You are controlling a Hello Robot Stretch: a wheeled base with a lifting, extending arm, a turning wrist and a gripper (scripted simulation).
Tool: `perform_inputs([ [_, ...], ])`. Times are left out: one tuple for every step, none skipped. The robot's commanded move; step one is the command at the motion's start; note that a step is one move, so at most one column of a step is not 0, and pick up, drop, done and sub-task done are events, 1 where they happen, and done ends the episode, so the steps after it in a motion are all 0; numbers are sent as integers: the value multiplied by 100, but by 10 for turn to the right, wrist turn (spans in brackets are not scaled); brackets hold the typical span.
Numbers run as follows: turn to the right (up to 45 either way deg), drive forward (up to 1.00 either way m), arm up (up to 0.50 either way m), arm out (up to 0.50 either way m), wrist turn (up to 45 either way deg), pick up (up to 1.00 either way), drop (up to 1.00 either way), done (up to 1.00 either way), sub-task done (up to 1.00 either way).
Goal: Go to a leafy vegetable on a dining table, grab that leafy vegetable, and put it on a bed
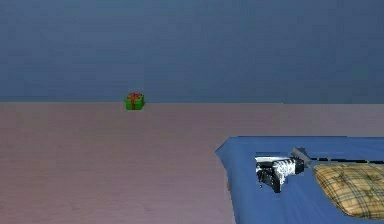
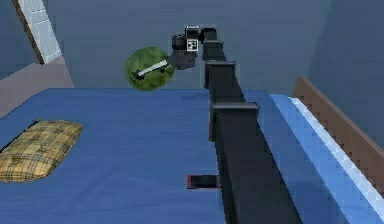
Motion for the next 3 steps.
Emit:
perform_inputs([
  [0, 0, 0, 0, 150, 0, 0, 0, 0],
  [0, 0, -22, 0, 0, 0, 0, 0, 0],
  [0, 0, -32, 0, 0, 0, 0, 0, 0],
])
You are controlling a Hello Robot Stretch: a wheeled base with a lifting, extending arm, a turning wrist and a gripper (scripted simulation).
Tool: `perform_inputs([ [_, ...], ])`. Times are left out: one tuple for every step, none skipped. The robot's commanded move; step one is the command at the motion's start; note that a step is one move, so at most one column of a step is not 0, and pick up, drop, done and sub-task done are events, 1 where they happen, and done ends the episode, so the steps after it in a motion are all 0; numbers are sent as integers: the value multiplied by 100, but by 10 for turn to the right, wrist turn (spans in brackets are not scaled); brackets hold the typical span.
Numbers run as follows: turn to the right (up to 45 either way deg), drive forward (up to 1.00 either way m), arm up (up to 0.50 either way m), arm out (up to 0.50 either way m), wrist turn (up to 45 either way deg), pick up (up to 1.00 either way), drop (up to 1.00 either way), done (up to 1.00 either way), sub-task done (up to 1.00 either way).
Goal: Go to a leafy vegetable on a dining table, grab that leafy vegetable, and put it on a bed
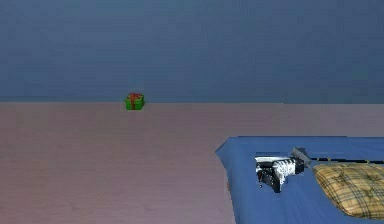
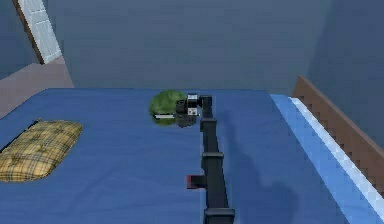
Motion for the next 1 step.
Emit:
perform_inputs([
  [0, 0, 0, 0, 0, 0, 100, 0, 0],
])
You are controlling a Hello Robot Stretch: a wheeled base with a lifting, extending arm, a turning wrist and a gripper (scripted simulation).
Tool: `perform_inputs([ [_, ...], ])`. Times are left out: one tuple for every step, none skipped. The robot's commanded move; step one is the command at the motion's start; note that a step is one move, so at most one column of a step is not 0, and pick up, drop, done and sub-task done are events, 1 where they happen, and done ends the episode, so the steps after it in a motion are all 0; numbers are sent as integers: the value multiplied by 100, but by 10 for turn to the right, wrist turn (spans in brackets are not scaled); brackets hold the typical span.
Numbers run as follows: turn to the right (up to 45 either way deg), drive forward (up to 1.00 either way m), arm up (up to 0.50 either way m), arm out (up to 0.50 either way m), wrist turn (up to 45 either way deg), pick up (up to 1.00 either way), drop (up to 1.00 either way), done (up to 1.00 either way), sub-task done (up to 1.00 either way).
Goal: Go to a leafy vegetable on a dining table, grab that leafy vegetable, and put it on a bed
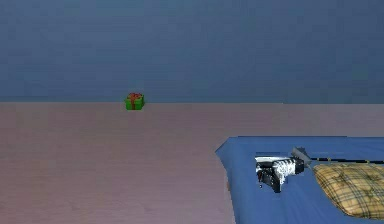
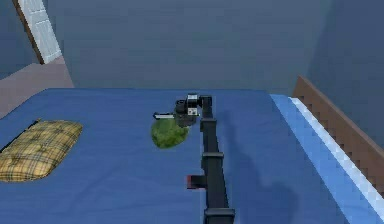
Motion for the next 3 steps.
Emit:
perform_inputs([
  [0, 0, 10, 0, 0, 0, 0, 0, 0],
  [0, 0, 0, -8, 0, 0, 0, 0, 0],
  [0, 0, 0, 0, 0, 0, 0, 100, 0],
])
